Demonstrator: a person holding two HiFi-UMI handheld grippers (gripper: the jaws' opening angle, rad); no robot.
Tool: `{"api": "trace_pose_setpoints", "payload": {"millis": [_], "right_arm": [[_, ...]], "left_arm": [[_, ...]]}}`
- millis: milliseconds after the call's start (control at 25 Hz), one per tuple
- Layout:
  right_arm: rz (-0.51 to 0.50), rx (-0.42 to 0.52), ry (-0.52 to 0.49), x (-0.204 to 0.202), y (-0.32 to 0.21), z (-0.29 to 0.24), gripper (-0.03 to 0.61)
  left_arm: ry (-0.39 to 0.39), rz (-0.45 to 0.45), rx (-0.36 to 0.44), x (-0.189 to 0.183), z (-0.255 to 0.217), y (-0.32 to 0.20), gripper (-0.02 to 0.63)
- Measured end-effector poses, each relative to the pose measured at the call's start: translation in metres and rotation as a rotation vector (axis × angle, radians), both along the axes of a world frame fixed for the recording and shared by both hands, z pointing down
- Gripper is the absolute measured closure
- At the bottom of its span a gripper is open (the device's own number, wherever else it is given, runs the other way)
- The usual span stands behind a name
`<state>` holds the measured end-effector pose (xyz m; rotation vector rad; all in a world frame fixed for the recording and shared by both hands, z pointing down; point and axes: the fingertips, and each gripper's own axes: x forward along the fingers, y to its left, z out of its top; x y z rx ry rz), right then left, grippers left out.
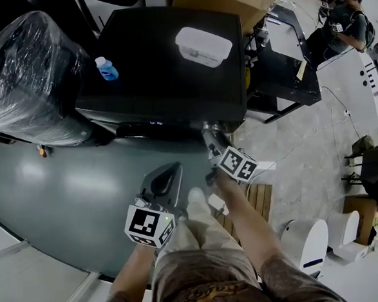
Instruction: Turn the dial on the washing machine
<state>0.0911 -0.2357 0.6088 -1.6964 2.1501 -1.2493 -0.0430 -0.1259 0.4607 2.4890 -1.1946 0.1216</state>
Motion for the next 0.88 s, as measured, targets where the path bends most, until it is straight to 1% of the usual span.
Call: {"api": "trace_pose_setpoints", "payload": {"millis": [240, 520, 640, 720, 760, 800, 880], "right_arm": [[0.021, 0.011, -0.106, -0.0003, -0.0015, -0.0009, 0.328], [0.072, 0.020, -0.320, 0.0017, 0.0000, 0.0014, 0.328], [0.080, 0.019, -0.385, 0.0017, 0.0003, 0.0031, 0.328], [0.080, 0.020, -0.386, 0.0026, 0.0014, 0.0039, 0.328], [0.081, 0.021, -0.363, 0.0039, 0.0023, 0.0039, 0.328], [0.080, 0.023, -0.322, 0.0056, 0.0032, 0.0034, 0.325], [0.051, 0.032, -0.209, 0.0062, 0.0042, 0.0002, 0.310]], "left_arm": [[-0.004, 0.002, -0.009, 0.0015, 0.0033, 0.0002, 0.621], [-0.006, 0.005, -0.011, 0.0045, 0.0039, 0.0030, 0.621], [-0.011, 0.006, -0.014, 0.0040, 0.0049, 0.0040, 0.621], [-0.012, 0.007, -0.014, 0.0041, 0.0047, 0.0044, 0.621], [-0.013, 0.008, -0.014, 0.0043, 0.0046, 0.0047, 0.621], [-0.013, 0.008, -0.014, 0.0044, 0.0045, 0.0049, 0.621], [-0.014, 0.008, -0.013, 0.0045, 0.0039, 0.0054, 0.621]]}}
